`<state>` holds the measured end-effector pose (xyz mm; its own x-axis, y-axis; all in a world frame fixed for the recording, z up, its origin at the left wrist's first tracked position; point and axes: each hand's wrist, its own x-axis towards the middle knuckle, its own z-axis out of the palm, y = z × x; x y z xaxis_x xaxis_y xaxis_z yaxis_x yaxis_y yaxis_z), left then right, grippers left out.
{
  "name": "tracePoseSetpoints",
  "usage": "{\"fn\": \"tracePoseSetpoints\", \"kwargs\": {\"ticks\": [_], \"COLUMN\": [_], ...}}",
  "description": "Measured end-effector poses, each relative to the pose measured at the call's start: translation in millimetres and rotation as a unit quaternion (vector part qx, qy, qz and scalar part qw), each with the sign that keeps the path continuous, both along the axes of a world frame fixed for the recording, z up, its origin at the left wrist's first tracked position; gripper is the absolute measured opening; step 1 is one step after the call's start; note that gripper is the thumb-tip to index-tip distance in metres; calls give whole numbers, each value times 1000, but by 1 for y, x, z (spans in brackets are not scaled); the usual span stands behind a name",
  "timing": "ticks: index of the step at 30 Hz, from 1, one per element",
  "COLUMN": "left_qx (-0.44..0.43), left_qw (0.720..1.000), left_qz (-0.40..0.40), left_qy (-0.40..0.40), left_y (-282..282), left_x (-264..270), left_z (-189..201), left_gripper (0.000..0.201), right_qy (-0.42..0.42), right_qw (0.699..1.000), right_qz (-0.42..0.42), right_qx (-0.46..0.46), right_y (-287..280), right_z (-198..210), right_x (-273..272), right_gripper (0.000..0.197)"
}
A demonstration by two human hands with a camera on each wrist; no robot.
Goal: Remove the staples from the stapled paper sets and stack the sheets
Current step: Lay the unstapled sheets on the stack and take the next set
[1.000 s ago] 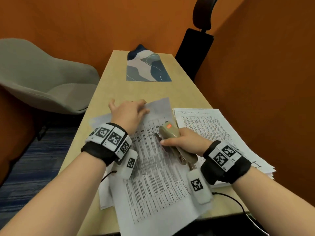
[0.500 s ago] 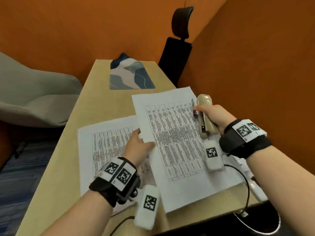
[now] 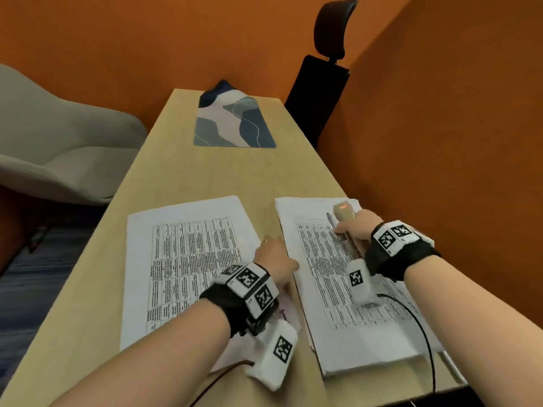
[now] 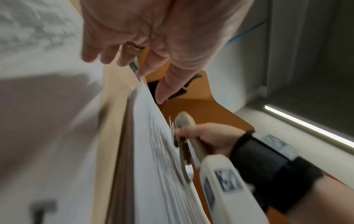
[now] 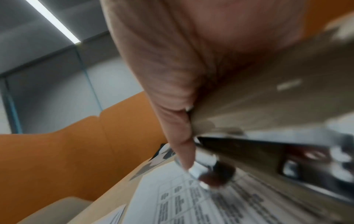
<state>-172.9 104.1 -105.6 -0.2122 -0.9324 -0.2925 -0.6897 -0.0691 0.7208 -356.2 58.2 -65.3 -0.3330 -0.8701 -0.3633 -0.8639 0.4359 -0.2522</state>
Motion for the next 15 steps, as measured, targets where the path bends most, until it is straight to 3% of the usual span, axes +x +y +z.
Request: {"fn": "tracePoseSetpoints", "kwargs": {"ticks": [5,7,9,11,13,15], "left_qx": [6,20,43,72,95,106], "left_qw": [990,978,965,958,956,956], "left_qz": [139,194,236,243,228,218], "left_qy": [-35,-72,-108,-135,-158,-164], "left_y": [-37,-50,-56,-59,-58,-57], "left_x": [68,103,137,161,175,180], "left_z": [12,14,16,17,18,17], "left_gripper": [54,44,26,24,24,16], "right_qy": [170,214,168,73,19,23], "right_qw": [972,958,963,966,961,955], "right_qz": [162,190,211,248,274,286], "right_qx": [19,-7,-15,-9,32,75], "right_y": [-14,-21,-31,-37,-40,-46], "right_z": [-6,0,8,16,15,1], "right_x": [31,54,87,125,155,171], "right_gripper": [26,17,39,56,56,41]}}
